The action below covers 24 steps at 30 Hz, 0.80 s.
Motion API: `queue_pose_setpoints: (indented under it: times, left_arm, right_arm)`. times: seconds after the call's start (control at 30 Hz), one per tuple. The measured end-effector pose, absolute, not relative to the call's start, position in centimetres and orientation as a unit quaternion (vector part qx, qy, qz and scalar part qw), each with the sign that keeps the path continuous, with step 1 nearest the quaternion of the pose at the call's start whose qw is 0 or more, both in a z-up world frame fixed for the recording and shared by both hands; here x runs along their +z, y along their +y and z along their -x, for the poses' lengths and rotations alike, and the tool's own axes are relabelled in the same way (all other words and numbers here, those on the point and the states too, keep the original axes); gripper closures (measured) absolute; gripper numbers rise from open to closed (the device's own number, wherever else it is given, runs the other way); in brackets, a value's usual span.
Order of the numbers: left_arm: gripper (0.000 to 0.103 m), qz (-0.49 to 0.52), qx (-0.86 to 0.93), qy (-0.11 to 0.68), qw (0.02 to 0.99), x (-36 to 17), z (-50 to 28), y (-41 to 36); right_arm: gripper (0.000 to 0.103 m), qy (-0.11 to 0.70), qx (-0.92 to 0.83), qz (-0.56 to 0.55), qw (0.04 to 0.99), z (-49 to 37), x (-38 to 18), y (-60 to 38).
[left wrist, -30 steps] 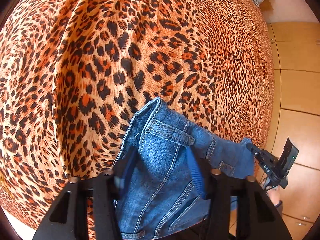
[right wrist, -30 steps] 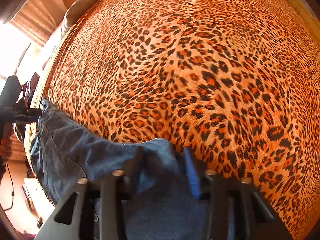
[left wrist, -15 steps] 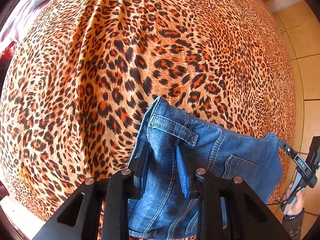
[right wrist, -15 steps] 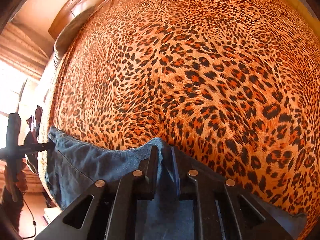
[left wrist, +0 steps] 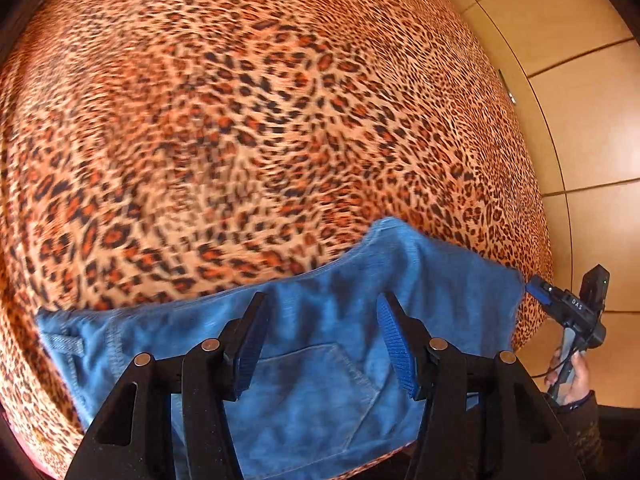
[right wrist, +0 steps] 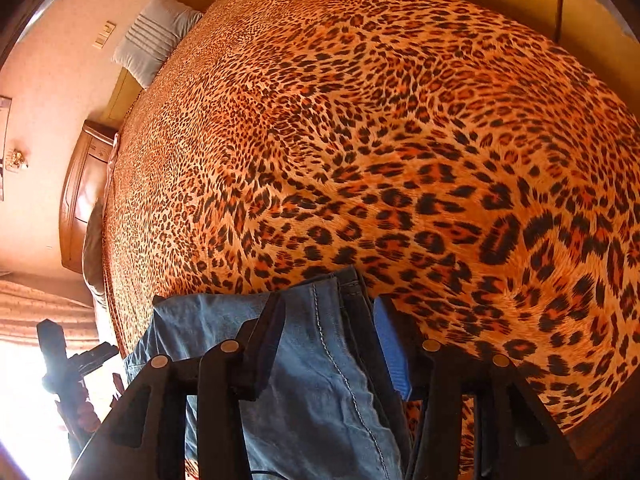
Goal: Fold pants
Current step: 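Fold the jeans over with both tools and lower them onto the bed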
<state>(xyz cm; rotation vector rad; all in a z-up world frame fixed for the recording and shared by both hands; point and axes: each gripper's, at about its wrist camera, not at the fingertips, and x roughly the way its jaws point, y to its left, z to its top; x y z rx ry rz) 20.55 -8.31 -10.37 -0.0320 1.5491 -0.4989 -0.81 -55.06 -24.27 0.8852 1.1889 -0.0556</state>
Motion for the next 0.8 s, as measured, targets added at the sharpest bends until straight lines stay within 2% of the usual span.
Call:
queue_pose_setpoints:
  times: [0.13, 0.2, 0.27, 0.33, 0.37, 0.4, 0.43, 0.47, 0.5, 0.57, 0.6, 0.67, 0.73, 0.77, 0.8]
  left_arm:
    - [0.048, 0.0, -0.212, 0.725, 0.655, -14.0, -22.5, -14.8]
    - [0.048, -0.008, -0.202, 0.74, 0.641, -15.6, -22.5, -16.4]
    - [0.05, -0.014, -0.199, 0.75, 0.63, -16.8, -22.2, -17.2]
    - [0.062, -0.058, -0.185, 0.733, 0.652, -16.9, -22.0, -18.3]
    - [0.07, -0.076, -0.174, 0.724, 0.663, -16.6, -21.9, -18.8]
    - [0.072, -0.077, -0.168, 0.719, 0.67, -16.3, -21.9, -19.0]
    - [0.074, -0.075, -0.16, 0.717, 0.675, -16.1, -21.7, -19.1]
    - [0.077, -0.079, -0.148, 0.717, 0.677, -16.5, -21.7, -19.4]
    - [0.08, -0.086, -0.136, 0.718, 0.677, -17.0, -21.8, -19.9]
    - [0.081, -0.071, -0.122, 0.724, 0.675, -17.2, -21.8, -20.0]
    - [0.08, -0.059, -0.124, 0.724, 0.677, -16.9, -21.7, -20.0]
    - [0.079, -0.045, -0.131, 0.722, 0.678, -16.0, -21.4, -19.3]
    - [0.075, -0.032, -0.134, 0.722, 0.678, -14.9, -20.8, -17.8]
    - [0.073, -0.025, -0.136, 0.722, 0.678, -14.2, -20.3, -16.7]
    - [0.071, -0.017, -0.138, 0.721, 0.679, -13.7, -19.6, -15.7]
  right_arm:
    - [0.054, 0.537, -0.013, -0.428, 0.726, 0.3, -25.9, -54.9]
    - [0.049, 0.533, 0.0, -0.448, 0.717, 0.3, -26.5, -55.0]
    - [0.05, 0.539, 0.018, -0.426, 0.726, 0.1, -26.6, -54.4]
    - [0.075, 0.569, 0.025, -0.333, 0.751, -0.6, -25.9, -53.0]
    - [0.083, 0.572, 0.031, -0.313, 0.757, -0.9, -25.4, -52.7]
    - [0.087, 0.562, 0.036, -0.315, 0.764, -0.9, -24.8, -53.1]
    - [0.088, 0.557, 0.037, -0.318, 0.767, -0.9, -24.5, -53.7]
    - [0.099, 0.565, 0.023, -0.309, 0.765, -1.1, -24.9, -54.3]
    - [0.103, 0.577, -0.001, -0.297, 0.761, -1.2, -25.7, -54.9]
    - [0.103, 0.574, -0.005, -0.34, 0.745, -0.8, -26.7, -56.6]
    - [0.096, 0.56, 0.003, -0.366, 0.743, -0.4, -26.2, -57.1]
    - [0.091, 0.533, 0.034, -0.395, 0.748, 1.2, -24.7, -57.7]
    - [0.064, 0.541, 0.059, -0.403, 0.736, 3.2, -24.0, -57.5]
    - [0.043, 0.55, 0.059, -0.393, 0.735, 4.6, -23.7, -57.1]
    - [0.037, 0.559, 0.055, -0.379, 0.735, 6.0, -23.6, -56.6]
